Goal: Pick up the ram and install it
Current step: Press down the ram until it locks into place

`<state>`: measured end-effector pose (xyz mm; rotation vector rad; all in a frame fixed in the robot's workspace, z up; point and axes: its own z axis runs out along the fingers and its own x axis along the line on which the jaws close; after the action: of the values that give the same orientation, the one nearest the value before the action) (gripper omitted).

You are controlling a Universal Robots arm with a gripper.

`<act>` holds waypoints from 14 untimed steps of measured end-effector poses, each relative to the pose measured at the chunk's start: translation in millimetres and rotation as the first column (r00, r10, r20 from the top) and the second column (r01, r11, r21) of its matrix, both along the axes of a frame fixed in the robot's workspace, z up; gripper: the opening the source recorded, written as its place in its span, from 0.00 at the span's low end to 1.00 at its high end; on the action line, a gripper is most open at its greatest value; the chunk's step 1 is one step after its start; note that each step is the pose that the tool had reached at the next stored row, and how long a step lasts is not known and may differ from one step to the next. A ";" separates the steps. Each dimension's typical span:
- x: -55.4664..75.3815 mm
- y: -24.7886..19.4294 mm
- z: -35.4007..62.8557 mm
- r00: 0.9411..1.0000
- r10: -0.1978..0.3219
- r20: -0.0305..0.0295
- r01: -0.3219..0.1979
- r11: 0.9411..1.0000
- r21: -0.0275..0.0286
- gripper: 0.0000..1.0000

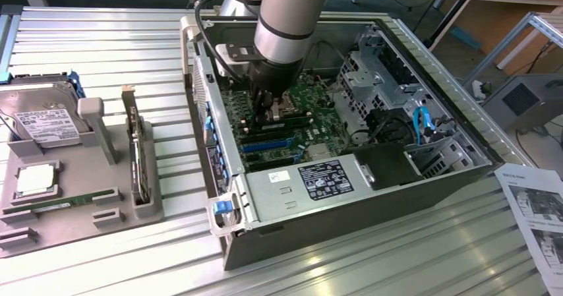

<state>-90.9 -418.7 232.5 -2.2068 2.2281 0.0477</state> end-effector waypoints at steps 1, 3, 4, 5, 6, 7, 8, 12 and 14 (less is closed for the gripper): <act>0.0 0.0 -0.1 1.000 0.000 0.000 0.000 1.000 0.000 0.11; 0.0 0.0 -0.5 1.000 0.000 0.000 0.000 1.000 0.000 0.11; 0.0 0.0 -0.7 1.000 0.000 0.000 0.000 1.000 0.000 0.11; 0.0 0.0 -0.8 1.000 0.000 0.000 0.000 1.000 0.000 0.11; 0.0 0.0 -0.8 1.000 0.000 0.000 0.000 1.000 0.000 0.11; 0.0 -0.1 -0.9 1.000 0.000 0.000 0.000 1.000 0.000 0.11; 0.0 -0.1 -1.0 1.000 0.000 0.000 0.000 1.000 0.000 0.11; 0.0 0.0 -1.4 1.000 0.000 0.000 0.000 1.000 0.000 0.11; 0.0 0.0 -1.4 1.000 0.000 0.000 0.000 1.000 0.000 0.11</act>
<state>-90.9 -418.7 231.0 -2.2066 2.2280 0.0478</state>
